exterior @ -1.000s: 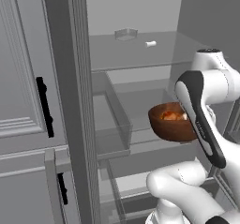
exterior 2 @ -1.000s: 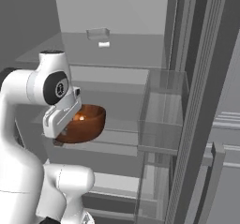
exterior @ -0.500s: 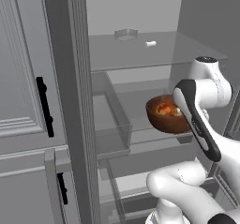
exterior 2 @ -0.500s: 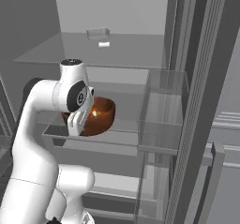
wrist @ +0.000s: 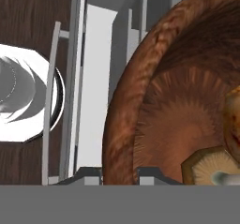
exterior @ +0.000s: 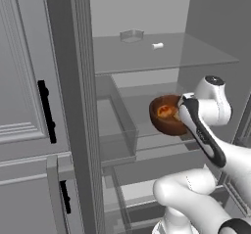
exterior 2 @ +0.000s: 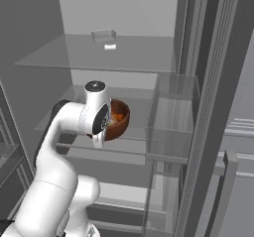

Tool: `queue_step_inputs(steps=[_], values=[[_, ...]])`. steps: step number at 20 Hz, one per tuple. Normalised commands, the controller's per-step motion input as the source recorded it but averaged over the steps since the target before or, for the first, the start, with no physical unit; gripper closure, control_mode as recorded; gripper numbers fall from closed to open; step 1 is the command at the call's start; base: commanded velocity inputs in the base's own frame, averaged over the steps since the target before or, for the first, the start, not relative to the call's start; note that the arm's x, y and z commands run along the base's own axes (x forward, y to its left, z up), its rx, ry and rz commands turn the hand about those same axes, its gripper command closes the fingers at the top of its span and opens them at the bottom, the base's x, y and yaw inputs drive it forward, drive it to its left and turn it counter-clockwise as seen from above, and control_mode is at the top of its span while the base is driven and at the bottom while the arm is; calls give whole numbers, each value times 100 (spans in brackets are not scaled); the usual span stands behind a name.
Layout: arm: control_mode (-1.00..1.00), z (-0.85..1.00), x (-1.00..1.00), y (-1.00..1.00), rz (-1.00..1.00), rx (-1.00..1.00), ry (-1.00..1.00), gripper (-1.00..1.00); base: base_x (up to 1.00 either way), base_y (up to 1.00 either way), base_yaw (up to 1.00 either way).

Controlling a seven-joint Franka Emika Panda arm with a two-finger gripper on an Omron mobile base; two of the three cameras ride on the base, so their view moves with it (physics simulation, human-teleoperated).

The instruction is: Pick the chicken drumstick and mushroom from their plates and place them in the bowl. Then put the bowl in the fridge.

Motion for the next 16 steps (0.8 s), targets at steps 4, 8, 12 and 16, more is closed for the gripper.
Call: queue_step_inputs(steps=[4,8,12,16], values=[[-100,-8,82,-9,0,8,0,100,0,0,0],[-100,-1,49,-17,2,10,3,100,0,0,0],[-100,-16,46,-7,1,4,3,100,0,0,0],[-100,-39,32,-1,1,0,0,100,0,0,0]])
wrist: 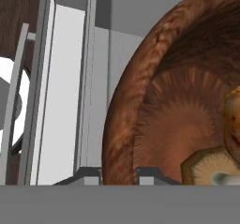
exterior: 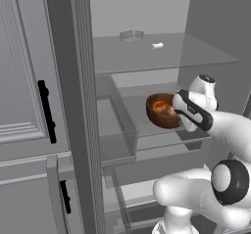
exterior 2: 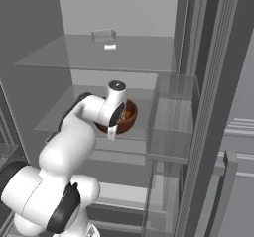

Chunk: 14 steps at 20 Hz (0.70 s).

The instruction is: Pick the chicken drumstick and mushroom from their plates and place them in the bowl. Then put the bowl in the fridge.

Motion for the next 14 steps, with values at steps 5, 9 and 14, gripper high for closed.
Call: queue_step_inputs(steps=[5,9,14], values=[[-100,-31,38,0,0,0,0,100,0,0,0],[-100,-14,45,0,0,0,0,100,0,0,0],[-100,-9,18,0,0,0,0,100,0,0,0]])
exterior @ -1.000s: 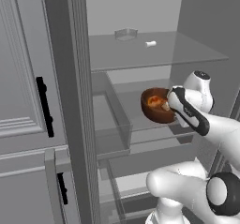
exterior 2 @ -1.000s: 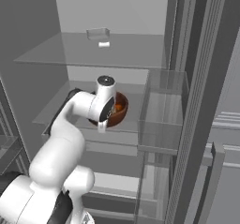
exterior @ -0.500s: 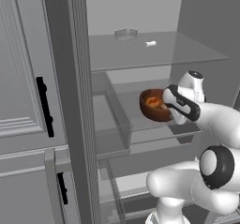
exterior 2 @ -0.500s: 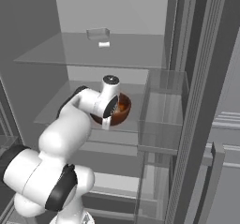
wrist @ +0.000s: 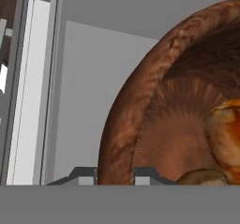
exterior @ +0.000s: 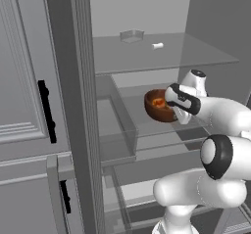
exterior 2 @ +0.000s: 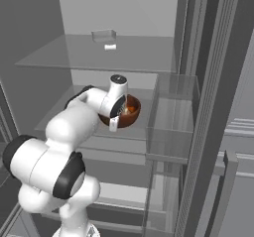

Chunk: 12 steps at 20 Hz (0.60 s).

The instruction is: Pick the chicken drumstick and mushroom from their plates and place them in the bowl. Then put the bowl in the fridge.

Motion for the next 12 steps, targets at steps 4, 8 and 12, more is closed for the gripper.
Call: queue_step_inputs(steps=[4,8,12], values=[[-100,0,0,0,0,0,0,-100,0,0,0],[-100,0,0,0,0,0,-4,-100,0,0,0],[-100,11,-27,0,-4,0,-20,-100,0,0,0]])
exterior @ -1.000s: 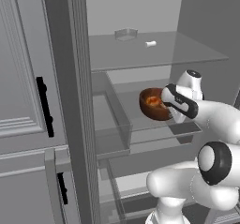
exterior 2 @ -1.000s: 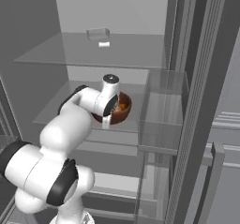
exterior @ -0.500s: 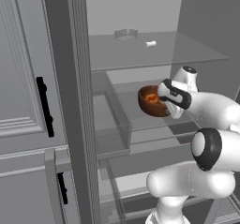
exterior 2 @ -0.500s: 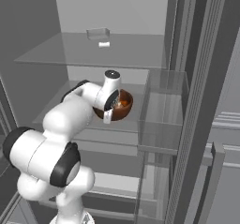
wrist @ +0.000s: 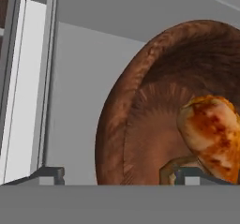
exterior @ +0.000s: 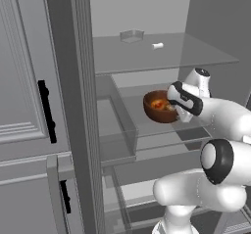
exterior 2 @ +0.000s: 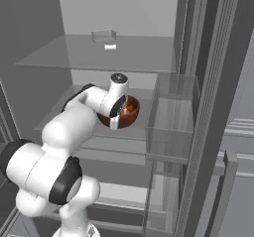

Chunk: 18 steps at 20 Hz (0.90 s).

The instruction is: Pick the chicken drumstick and mushroom from their plates and place them in the bowl. Then put the bowl in the fridge.

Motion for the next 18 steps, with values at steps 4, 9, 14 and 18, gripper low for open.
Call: queue_step_inputs(steps=[4,9,14,18], values=[[-100,33,-63,-2,-7,1,-10,-100,0,0,0],[-100,76,-70,0,-16,1,1,-100,0,0,0],[-100,23,-97,14,-23,2,1,-100,0,0,0],[-100,40,-84,20,-27,10,-1,-100,0,0,0]])
